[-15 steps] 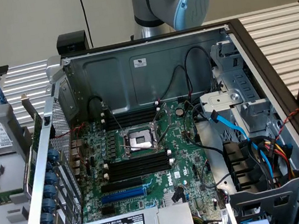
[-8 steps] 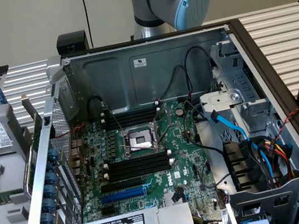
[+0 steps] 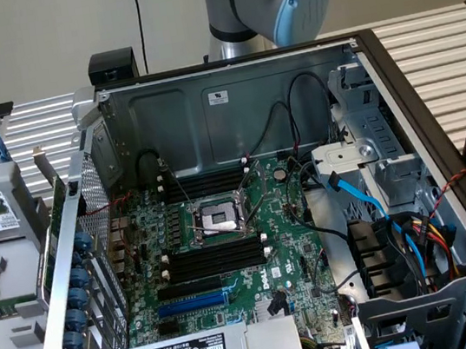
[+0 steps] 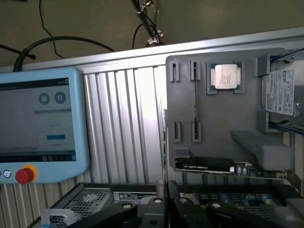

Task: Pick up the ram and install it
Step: 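Pick up the ram and move it above insertion slot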

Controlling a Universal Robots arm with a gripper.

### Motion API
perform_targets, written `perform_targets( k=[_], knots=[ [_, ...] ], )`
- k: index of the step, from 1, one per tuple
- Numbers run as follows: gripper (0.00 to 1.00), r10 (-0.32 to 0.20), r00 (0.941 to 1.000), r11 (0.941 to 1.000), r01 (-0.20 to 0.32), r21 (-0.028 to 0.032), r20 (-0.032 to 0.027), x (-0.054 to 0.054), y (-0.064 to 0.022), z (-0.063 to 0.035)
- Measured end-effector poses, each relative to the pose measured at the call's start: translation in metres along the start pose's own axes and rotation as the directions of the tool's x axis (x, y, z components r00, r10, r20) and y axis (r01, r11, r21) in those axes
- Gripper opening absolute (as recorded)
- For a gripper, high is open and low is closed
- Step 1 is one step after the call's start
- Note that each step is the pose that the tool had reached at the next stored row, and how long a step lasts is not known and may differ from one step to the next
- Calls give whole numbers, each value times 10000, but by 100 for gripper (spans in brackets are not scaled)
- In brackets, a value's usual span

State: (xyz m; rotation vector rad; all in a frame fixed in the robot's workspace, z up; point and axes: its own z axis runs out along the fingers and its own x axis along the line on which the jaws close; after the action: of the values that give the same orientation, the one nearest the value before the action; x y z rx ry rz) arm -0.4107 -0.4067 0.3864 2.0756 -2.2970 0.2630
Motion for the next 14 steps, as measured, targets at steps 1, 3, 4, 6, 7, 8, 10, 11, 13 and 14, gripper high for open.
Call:
perform_targets(
  k=[1,3,4,6,7,8,10,11,13,14],
  knots=[
    [12,0,10000,10000,0,-2,-1,-4,-36,2],
    [12,1,10000,10000,-1,-1,-1,-13,-112,9],
    [12,1,10000,10000,-1,-2,-1,-17,-151,13],
    [12,1,10000,10000,-1,-1,0,-26,-229,20],
    [12,1,10000,10000,-1,0,0,-29,-265,23],
    [12,1,10000,10000,-1,-1,-1,-33,-298,26],
    [12,0,10000,10000,0,-2,-1,-41,-367,32],
    [12,1,10000,10000,-1,-1,-1,-45,-407,35],
    [12,1,10000,10000,-1,-1,-1,-53,-483,42],
    [12,1,10000,10000,-1,-1,-1,-57,-523,45]
  ],
)
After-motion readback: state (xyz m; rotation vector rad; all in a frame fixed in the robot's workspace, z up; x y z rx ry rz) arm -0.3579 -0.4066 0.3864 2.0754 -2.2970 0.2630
